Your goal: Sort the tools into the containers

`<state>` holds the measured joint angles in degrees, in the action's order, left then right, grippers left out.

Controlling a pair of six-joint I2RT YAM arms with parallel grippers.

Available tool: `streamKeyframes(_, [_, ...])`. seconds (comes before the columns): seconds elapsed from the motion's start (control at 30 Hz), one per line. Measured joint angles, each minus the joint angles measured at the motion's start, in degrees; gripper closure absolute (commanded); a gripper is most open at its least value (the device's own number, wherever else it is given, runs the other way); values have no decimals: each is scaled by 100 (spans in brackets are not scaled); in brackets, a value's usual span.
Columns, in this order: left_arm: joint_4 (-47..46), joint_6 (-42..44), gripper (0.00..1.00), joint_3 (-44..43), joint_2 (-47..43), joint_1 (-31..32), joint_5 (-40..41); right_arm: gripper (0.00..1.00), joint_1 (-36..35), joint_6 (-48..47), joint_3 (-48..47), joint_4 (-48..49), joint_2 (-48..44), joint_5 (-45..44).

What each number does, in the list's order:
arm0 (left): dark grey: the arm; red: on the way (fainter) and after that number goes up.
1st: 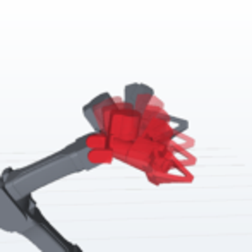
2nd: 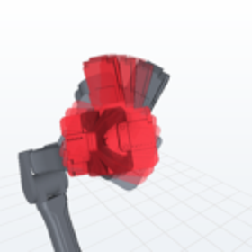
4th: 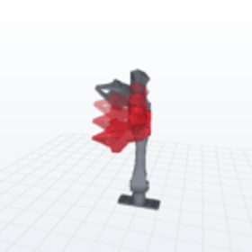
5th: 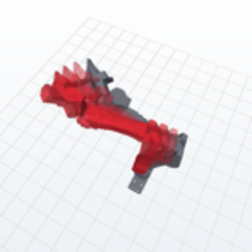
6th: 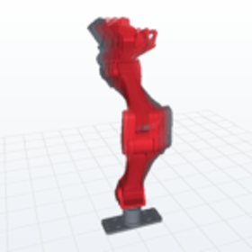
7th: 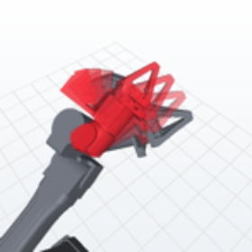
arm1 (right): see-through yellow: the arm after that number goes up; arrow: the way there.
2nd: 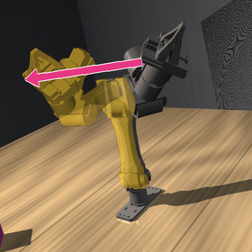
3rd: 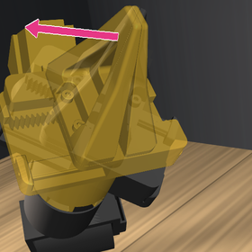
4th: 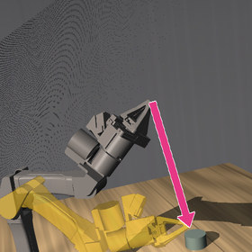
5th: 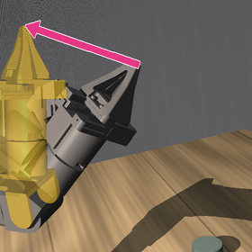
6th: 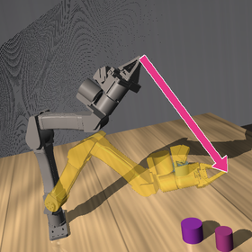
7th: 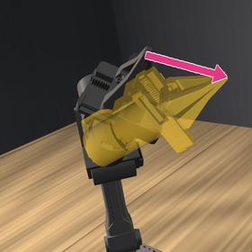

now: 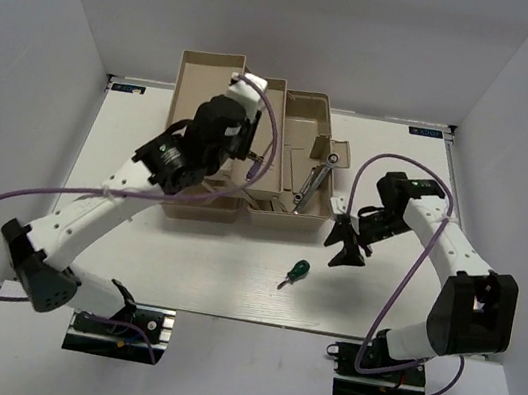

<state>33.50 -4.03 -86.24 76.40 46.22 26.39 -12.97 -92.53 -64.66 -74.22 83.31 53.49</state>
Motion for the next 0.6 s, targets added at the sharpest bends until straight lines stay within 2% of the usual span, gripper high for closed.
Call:
streamKeyframes(0.1, [81, -376, 100, -85, 455, -664, 291, 44, -317, -9, 7, -46, 0, -131])
streamKeyframes(0.17, [195, -577, 99, -85, 721, -1054, 315, 34, -522, 26, 7, -24, 0, -192])
streamKeyframes(0.23, [317, -732, 92, -94, 953, -1377, 260, 23, -752, 109, 83, 195, -42, -238])
streamKeyframes(0.27, [413, -793, 79, -127, 1060, -1537, 221, 22, -859, 155, 181, 361, -81, -271])
streamKeyframes(0.33, [577, -874, 62, -251, 1239, -1788, 120, 22, -1113, 280, 420, 710, -166, -413])
streamKeyframes(0.37, [625, -898, 49, -317, 1307, -1886, 79, 22, -1244, 348, 520, 872, -192, -490])
streamKeyframes(0.47, [684, -916, 32, -457, 1360, -2065, -114, 22, -1617, 592, 765, 1434, -199, -769])
streamKeyframes(0.57, [699, -933, 24, -636, 1357, -2144, -254, 23, -1849, 890, 1014, 2085, -199, -1045])
streamKeyframes(0.6, [710, -935, 15, -693, 1357, -2159, -282, 23, -1930, 999, 1108, 2293, -199, -1119])
